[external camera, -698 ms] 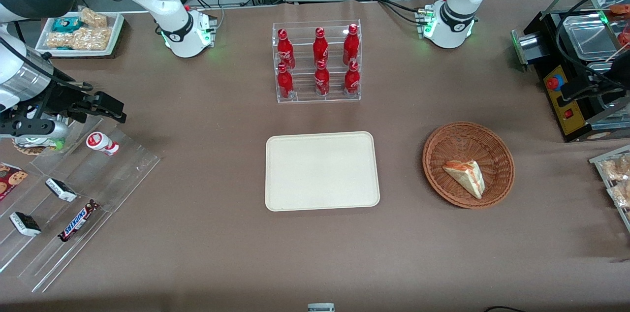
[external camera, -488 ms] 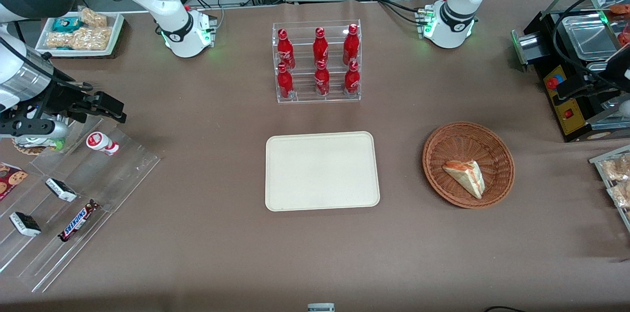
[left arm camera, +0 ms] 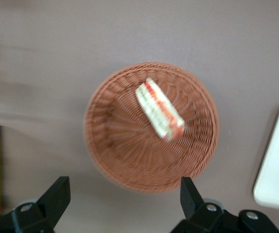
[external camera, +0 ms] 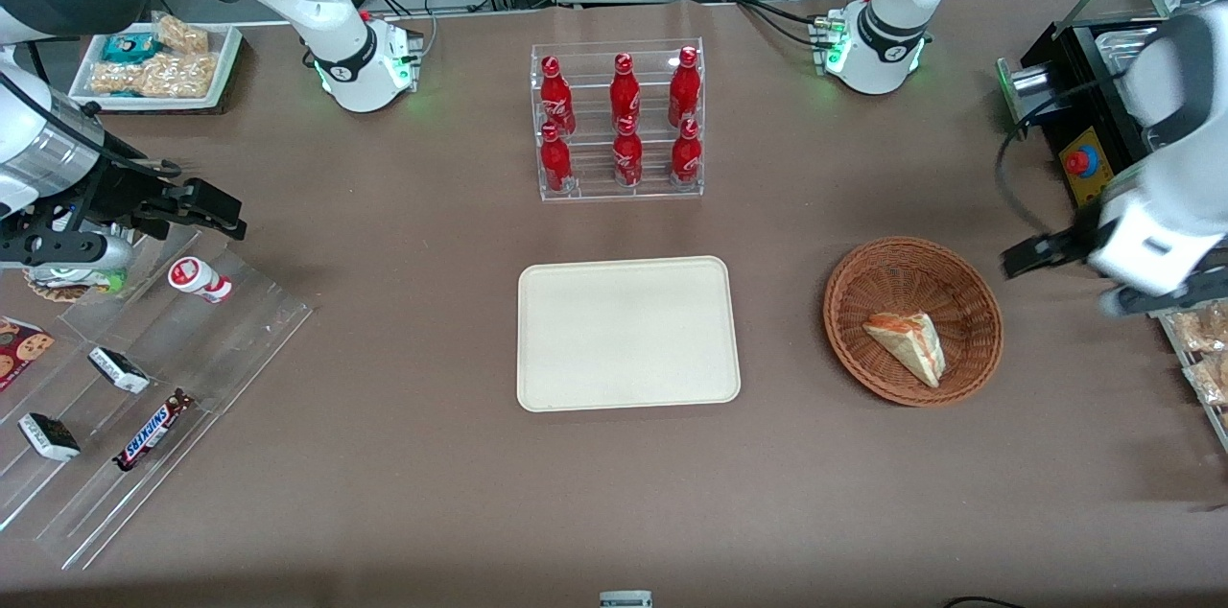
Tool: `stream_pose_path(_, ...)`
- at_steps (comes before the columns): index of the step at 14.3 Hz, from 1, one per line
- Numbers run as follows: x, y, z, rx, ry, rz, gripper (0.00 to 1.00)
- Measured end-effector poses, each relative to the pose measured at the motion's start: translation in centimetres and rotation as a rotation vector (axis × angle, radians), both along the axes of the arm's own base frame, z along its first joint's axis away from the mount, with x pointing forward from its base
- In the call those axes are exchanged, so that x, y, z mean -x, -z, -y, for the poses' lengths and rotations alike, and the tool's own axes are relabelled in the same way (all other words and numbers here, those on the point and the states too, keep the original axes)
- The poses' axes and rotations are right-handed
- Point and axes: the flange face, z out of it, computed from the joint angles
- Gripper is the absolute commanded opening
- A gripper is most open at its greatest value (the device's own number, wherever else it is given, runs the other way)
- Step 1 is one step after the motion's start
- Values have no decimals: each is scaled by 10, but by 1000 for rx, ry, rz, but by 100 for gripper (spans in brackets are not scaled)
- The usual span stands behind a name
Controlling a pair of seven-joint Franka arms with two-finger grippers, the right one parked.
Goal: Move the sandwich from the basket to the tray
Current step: 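Move the left gripper over the basket and lower it onto the sandwich, then close the left gripper on the sandwich wedge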
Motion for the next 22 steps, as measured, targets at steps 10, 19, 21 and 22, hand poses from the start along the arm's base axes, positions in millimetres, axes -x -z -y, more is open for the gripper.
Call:
stream_pose_path(10,-5,147,21,-5,-300,17,100)
stream_pose_path(19,-11,179,29,19,-321,32,85)
stream_pose_path(21,-12,191,32,21,-320,35,17)
stream_pose_path(22,-12,197,34,21,-320,30,4)
